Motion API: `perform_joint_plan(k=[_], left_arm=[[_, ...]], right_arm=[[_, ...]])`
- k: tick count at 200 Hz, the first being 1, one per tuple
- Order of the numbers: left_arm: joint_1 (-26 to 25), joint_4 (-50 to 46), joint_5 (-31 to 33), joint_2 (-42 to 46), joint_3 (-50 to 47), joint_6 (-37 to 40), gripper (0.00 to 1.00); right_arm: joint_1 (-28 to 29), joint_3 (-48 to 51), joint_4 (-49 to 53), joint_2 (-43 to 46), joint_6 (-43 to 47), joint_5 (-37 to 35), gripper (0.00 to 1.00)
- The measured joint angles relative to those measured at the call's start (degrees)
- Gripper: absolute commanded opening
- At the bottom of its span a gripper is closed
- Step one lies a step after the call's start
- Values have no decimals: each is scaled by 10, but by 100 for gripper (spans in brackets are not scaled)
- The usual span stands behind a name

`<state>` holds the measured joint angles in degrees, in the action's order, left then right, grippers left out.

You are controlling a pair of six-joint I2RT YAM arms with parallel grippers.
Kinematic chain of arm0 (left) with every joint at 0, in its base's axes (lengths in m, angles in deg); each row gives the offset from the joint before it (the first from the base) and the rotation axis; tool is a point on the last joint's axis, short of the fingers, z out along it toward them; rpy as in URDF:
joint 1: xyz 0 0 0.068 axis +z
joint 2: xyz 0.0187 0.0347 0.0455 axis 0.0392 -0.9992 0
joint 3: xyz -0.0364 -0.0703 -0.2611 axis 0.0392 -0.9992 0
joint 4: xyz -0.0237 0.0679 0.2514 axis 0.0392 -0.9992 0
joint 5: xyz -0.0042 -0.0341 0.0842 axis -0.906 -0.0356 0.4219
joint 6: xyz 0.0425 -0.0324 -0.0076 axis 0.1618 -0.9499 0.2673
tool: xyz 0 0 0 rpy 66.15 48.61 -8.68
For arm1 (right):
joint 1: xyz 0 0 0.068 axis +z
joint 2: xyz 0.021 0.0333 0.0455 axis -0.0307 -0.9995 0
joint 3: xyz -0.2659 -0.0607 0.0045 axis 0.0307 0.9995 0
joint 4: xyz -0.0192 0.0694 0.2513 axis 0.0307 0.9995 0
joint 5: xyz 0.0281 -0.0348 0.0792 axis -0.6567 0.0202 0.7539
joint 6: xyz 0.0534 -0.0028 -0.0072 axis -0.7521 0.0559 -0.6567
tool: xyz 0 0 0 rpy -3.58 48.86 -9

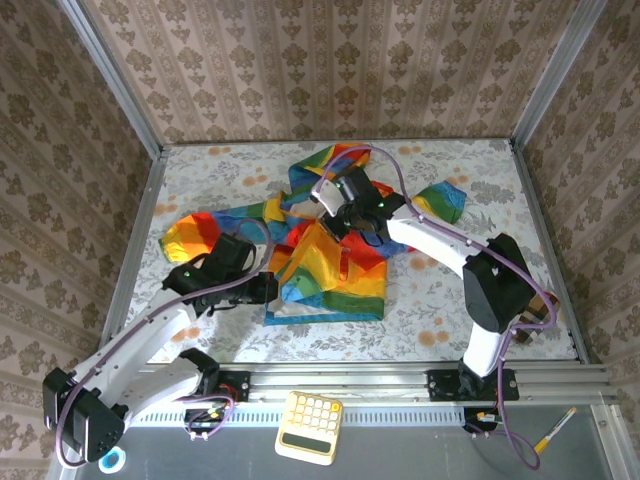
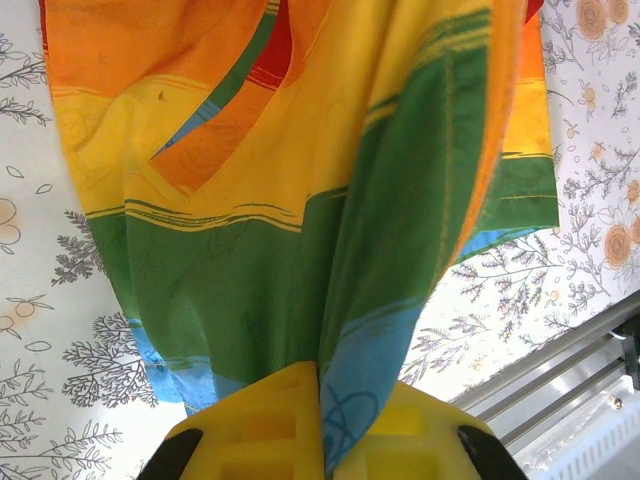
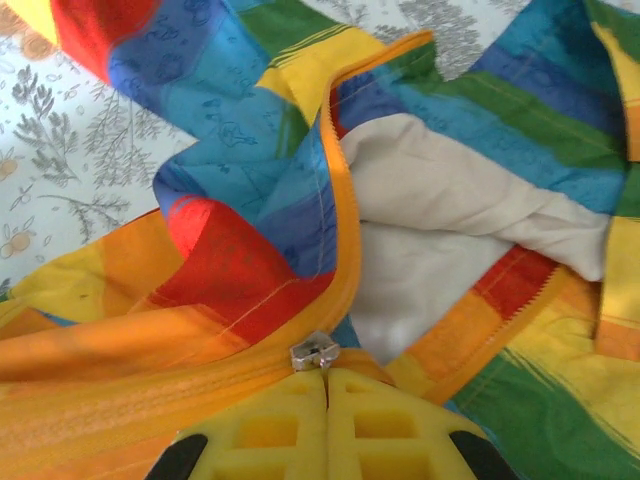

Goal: Zip up the jacket

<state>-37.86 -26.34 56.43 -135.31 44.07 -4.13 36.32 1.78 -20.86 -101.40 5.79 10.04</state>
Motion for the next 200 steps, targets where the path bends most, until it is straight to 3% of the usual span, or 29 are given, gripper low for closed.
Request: perform_joint_plan(k=[107, 200], left_arm=[[-4, -36, 9, 29, 0, -7, 0], [-4, -88, 13, 50, -7, -31, 0]], right_arm=[[-83, -154, 42, -111, 17, -6, 0], [-174, -406, 97, -278, 24, -8, 0]])
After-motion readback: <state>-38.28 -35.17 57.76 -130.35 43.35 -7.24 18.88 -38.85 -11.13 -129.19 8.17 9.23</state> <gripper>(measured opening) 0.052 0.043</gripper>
